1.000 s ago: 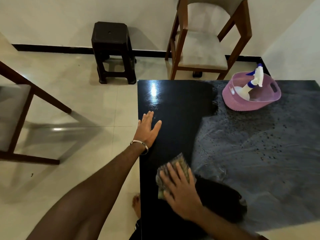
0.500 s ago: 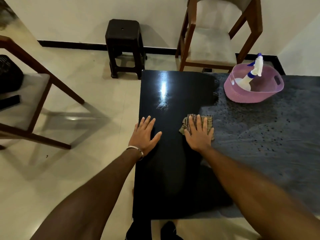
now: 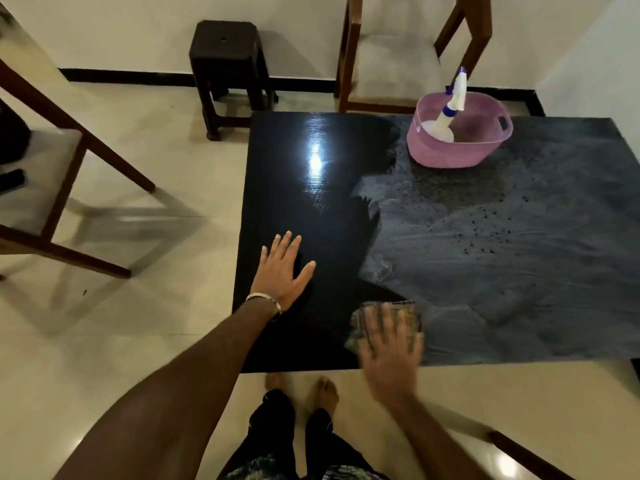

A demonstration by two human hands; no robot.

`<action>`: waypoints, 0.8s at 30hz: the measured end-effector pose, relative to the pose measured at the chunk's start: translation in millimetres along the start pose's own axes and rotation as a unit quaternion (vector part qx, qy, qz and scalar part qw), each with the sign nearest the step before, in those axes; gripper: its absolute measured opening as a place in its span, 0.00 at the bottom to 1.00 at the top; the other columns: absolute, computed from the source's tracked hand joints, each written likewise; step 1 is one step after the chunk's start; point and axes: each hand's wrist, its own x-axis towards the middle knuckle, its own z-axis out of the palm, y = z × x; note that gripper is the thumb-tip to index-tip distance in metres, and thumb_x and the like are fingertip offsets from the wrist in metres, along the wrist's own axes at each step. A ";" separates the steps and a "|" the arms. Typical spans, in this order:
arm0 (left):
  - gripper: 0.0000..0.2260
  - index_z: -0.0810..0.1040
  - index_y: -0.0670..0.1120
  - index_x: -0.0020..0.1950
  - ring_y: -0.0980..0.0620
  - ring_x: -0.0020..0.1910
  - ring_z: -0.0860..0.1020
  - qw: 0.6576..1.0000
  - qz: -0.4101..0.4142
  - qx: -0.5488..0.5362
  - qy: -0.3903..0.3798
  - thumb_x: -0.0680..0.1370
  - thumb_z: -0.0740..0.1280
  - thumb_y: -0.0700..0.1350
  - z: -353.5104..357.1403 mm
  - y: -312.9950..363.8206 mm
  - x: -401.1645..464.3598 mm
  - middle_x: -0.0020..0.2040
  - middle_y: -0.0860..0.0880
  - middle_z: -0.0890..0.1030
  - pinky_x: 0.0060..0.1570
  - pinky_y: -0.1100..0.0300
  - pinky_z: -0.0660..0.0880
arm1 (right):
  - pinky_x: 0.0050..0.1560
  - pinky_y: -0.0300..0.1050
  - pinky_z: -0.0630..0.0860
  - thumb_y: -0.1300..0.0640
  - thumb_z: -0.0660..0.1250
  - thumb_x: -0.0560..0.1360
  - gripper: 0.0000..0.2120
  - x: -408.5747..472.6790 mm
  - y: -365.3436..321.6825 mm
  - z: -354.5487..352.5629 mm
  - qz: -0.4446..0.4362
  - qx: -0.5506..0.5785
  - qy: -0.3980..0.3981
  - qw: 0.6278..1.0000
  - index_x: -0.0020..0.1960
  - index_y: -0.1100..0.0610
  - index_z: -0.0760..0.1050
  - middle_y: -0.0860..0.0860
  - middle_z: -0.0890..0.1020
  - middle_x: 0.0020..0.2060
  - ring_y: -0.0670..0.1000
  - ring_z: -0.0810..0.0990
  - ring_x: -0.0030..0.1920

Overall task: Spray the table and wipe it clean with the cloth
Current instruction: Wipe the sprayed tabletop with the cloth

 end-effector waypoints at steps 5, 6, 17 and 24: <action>0.30 0.52 0.50 0.79 0.50 0.78 0.44 1.000 0.021 -0.007 -0.005 0.80 0.51 0.62 6.0 15.2 -10.4 0.80 0.50 0.50 0.76 0.46 0.43 | 0.74 0.72 0.50 0.44 0.58 0.82 0.34 15.7 112.7 -22.5 0.167 0.002 0.003 0.986 0.79 0.41 0.39 0.52 0.49 0.82 0.60 0.46 0.80; 0.30 0.52 0.50 0.79 0.50 0.78 0.44 1.000 0.022 -0.010 -0.009 0.80 0.51 0.62 7.4 15.3 -13.3 0.80 0.50 0.50 0.76 0.46 0.44 | 0.74 0.73 0.49 0.44 0.58 0.82 0.35 15.7 112.1 -22.1 0.180 0.003 0.006 0.984 0.79 0.42 0.40 0.53 0.49 0.82 0.61 0.45 0.80; 0.31 0.52 0.49 0.79 0.50 0.78 0.44 0.999 0.008 -0.033 0.018 0.80 0.51 0.61 -9.0 -34.0 -43.7 0.79 0.49 0.51 0.76 0.49 0.42 | 0.74 0.72 0.48 0.40 0.55 0.78 0.30 -38.2 -168.4 43.4 -0.152 0.020 -0.048 0.987 0.79 0.41 0.56 0.50 0.55 0.81 0.58 0.49 0.80; 0.30 0.53 0.48 0.79 0.49 0.78 0.46 1.000 -0.005 -0.017 0.005 0.81 0.53 0.60 -13.5 -50.9 -42.2 0.79 0.48 0.51 0.76 0.48 0.44 | 0.75 0.69 0.44 0.40 0.53 0.79 0.32 -23.7 -137.4 40.5 -0.262 -0.009 -0.071 0.962 0.80 0.38 0.47 0.46 0.48 0.81 0.55 0.45 0.81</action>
